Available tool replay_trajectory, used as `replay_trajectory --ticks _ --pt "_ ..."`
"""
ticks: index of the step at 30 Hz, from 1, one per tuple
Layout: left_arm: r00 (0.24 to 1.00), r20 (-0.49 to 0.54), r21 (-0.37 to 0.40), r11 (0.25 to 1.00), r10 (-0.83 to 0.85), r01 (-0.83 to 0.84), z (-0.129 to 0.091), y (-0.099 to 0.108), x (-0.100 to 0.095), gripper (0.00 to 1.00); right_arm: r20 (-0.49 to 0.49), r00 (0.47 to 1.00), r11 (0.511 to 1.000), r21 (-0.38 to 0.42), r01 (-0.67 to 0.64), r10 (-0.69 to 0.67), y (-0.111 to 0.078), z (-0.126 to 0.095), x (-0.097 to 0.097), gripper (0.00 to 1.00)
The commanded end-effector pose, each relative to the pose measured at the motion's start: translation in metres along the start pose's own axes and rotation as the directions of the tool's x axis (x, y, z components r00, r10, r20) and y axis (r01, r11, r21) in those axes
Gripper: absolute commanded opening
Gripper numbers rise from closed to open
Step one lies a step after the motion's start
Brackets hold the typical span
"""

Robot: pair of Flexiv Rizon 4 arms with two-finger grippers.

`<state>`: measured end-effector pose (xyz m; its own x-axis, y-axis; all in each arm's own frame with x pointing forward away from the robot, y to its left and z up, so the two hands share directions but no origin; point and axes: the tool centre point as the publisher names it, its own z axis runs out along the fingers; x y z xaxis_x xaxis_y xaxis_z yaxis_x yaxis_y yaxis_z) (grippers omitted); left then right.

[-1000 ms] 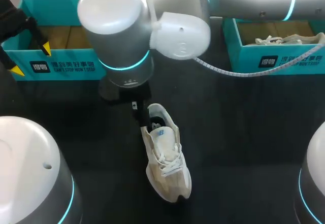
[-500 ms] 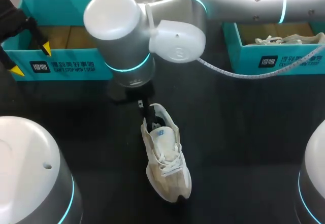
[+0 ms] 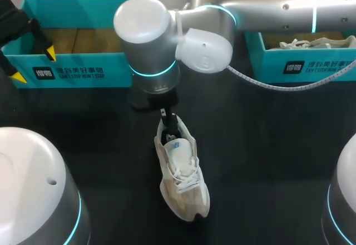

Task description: Take the shoe out of the shoebox, open the shoe tongue, remove and reinsert the insole, then place the shoe into the shoebox

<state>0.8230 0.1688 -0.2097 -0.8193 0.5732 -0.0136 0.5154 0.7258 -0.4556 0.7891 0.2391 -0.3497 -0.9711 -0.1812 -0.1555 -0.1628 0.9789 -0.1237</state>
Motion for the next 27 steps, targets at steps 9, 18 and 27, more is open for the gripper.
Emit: replay_trajectory --ticks 9,18,27 --pt "1.0 -0.004 -0.001 1.0 0.0 0.0 -0.001 0.001 0.0 1.0 -0.036 0.999 0.999 -0.027 -0.018 0.017 0.001 0.022 -0.006 1.0" --pt "1.0 -0.004 -0.001 1.0 0.0 0.0 -0.001 0.001 0.0 1.0 -0.047 0.999 0.999 -0.042 -0.024 0.022 0.005 0.029 -0.009 0.98" --pt "1.0 -0.004 -0.001 1.0 0.0 0.0 -0.001 0.001 0.0 1.0 -0.069 0.997 0.998 -0.044 -0.041 0.038 0.003 0.037 -0.005 0.51"
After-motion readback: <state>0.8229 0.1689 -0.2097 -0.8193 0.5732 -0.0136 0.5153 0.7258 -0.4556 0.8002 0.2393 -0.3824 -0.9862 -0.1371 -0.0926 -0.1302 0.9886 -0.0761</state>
